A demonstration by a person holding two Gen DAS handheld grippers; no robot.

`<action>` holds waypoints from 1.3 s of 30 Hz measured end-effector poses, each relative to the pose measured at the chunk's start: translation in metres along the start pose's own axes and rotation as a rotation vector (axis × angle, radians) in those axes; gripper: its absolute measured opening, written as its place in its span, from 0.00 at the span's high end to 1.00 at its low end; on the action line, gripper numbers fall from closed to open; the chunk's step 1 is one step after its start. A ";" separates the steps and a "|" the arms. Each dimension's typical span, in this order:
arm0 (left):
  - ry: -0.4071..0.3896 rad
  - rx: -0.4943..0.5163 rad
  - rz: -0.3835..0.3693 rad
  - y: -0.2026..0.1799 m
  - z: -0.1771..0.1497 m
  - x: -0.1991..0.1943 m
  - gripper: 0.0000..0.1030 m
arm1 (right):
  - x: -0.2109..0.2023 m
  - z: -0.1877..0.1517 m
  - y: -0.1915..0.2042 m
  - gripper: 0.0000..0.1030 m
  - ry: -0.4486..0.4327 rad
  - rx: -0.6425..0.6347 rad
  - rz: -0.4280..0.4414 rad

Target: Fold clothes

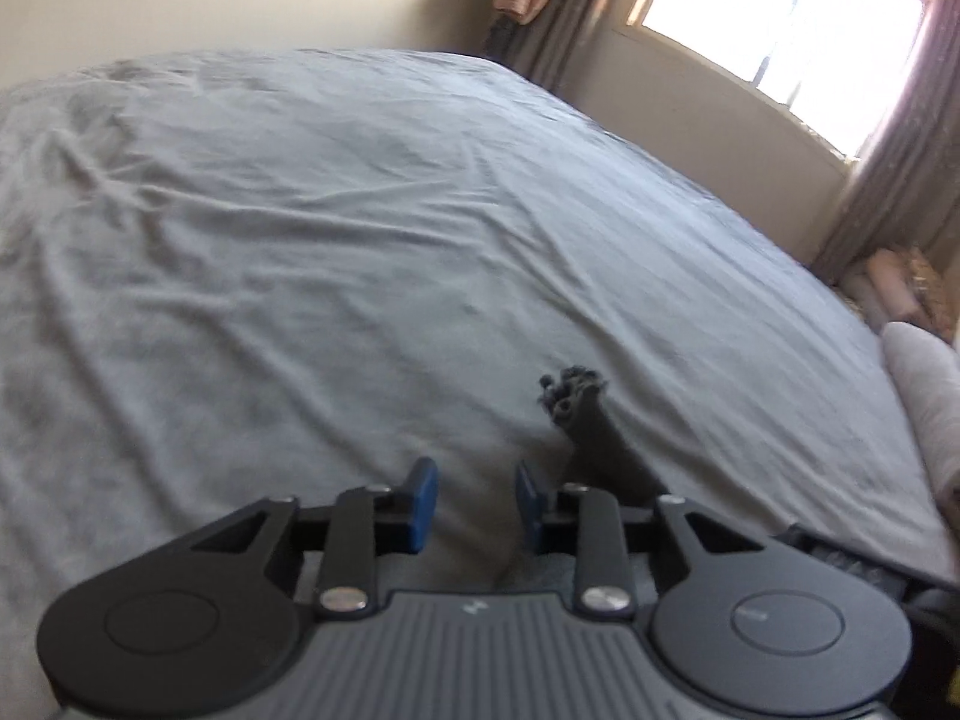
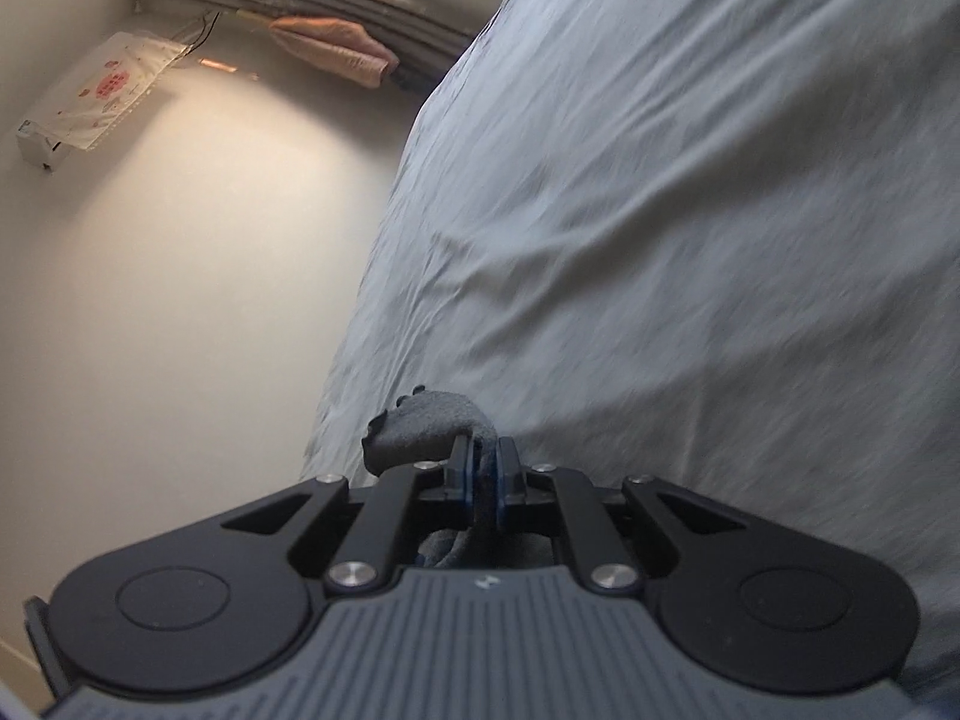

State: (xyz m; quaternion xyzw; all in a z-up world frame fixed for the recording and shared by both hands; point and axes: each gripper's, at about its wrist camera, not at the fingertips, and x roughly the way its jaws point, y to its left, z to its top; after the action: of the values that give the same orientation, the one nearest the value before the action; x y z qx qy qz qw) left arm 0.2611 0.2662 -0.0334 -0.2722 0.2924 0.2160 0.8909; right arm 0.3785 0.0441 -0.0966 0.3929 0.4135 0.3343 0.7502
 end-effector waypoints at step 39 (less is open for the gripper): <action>-0.302 0.103 0.642 0.032 -0.006 -0.056 0.97 | 0.012 -0.005 0.038 0.60 0.112 -0.257 0.031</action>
State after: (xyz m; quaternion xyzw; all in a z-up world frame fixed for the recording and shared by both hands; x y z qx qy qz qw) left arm 0.1998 0.2742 -0.0133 -0.0864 0.2387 0.5075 0.8234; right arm 0.3728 0.0731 -0.0691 0.2809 0.4024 0.4174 0.7648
